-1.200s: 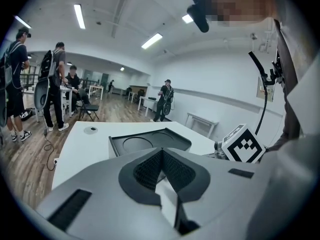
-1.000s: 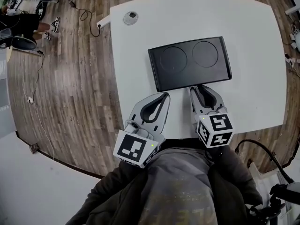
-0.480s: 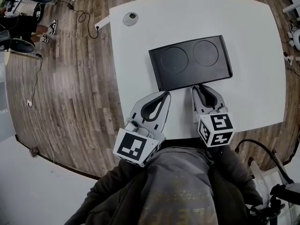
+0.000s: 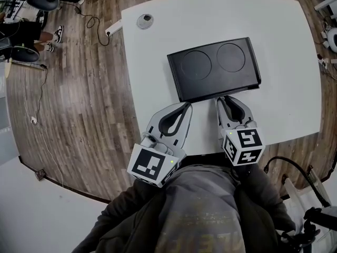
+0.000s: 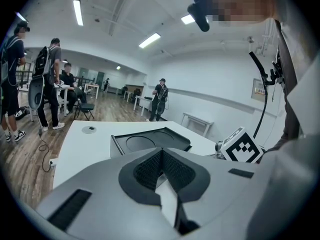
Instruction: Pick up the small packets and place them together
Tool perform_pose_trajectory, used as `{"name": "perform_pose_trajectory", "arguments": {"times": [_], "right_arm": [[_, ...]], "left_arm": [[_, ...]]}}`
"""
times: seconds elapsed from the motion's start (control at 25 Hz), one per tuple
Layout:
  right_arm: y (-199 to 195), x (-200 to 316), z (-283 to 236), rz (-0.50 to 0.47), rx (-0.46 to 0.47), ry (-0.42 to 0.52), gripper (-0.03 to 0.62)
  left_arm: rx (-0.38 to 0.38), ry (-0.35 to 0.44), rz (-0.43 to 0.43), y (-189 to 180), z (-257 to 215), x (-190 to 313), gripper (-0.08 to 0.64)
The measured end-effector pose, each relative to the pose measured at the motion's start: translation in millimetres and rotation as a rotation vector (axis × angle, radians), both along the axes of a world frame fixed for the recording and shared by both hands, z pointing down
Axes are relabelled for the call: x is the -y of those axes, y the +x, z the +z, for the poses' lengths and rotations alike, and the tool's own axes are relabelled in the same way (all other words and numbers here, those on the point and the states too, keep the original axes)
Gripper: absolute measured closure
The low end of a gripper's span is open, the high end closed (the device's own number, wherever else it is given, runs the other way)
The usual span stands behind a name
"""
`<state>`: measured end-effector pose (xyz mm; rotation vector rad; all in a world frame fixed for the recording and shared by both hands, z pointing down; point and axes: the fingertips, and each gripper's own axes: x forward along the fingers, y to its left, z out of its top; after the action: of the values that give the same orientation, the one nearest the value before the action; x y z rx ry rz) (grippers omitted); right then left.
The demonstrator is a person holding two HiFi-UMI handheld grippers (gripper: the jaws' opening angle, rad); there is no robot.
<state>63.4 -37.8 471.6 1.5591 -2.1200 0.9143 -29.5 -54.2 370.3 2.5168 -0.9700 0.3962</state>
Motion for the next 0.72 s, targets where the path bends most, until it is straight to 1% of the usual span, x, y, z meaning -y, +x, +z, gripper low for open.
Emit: {"name": "perform_pose_trajectory", "arguments": {"times": [0.72], "right_arm": [[2,-19,0,0.01,0.019,0.007,0.516]], "left_arm": [[0.007,0.003,0.022,8,-2,-19,0.557]]}}
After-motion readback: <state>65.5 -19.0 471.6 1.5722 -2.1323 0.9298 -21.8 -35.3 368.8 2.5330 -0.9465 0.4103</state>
